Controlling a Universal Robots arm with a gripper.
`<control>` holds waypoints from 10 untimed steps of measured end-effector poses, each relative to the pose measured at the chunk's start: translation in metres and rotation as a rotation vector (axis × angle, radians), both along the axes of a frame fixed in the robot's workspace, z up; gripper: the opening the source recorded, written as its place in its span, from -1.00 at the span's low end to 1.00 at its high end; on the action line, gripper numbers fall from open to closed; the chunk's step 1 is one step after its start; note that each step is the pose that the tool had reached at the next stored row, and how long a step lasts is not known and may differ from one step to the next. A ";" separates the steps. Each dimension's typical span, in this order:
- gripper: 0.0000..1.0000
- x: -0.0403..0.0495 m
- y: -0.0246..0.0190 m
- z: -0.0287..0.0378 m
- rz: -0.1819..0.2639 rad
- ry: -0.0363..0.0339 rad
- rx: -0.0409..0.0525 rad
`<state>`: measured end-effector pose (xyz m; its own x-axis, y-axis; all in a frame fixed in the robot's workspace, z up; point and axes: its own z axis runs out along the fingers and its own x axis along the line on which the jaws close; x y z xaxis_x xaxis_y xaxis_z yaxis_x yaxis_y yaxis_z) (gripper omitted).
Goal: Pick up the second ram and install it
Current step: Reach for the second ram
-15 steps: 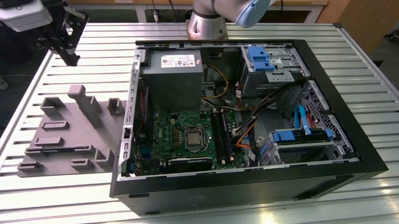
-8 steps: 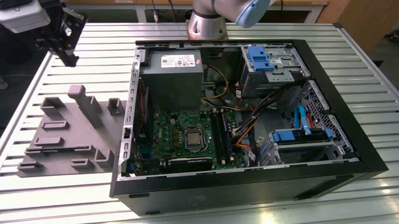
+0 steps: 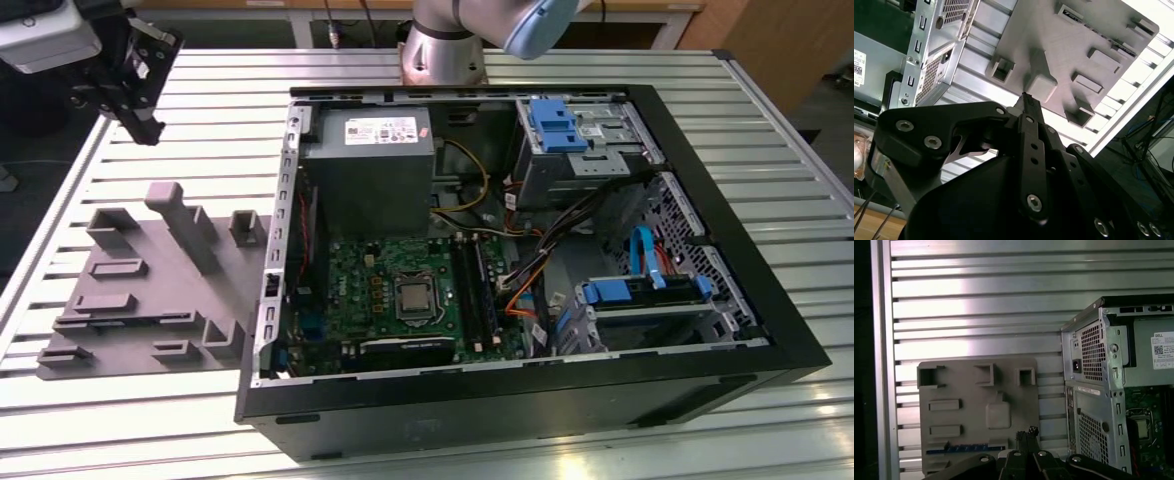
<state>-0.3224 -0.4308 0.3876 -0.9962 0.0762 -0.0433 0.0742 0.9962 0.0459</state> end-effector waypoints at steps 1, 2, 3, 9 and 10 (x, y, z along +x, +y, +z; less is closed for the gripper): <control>-0.79 -0.0003 -0.0002 -0.0001 0.000 0.0000 0.0001; -0.79 -0.0006 -0.0004 -0.0001 0.000 0.0000 0.0001; -0.79 -0.0008 -0.0005 -0.0001 0.000 0.0000 0.0000; -0.79 -0.0019 -0.0014 -0.0002 0.000 0.0000 0.0000; -0.79 -0.0022 -0.0016 -0.0004 0.000 -0.0001 0.0001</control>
<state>-0.3246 -0.4325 0.3872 -0.9962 0.0762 -0.0433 0.0742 0.9962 0.0459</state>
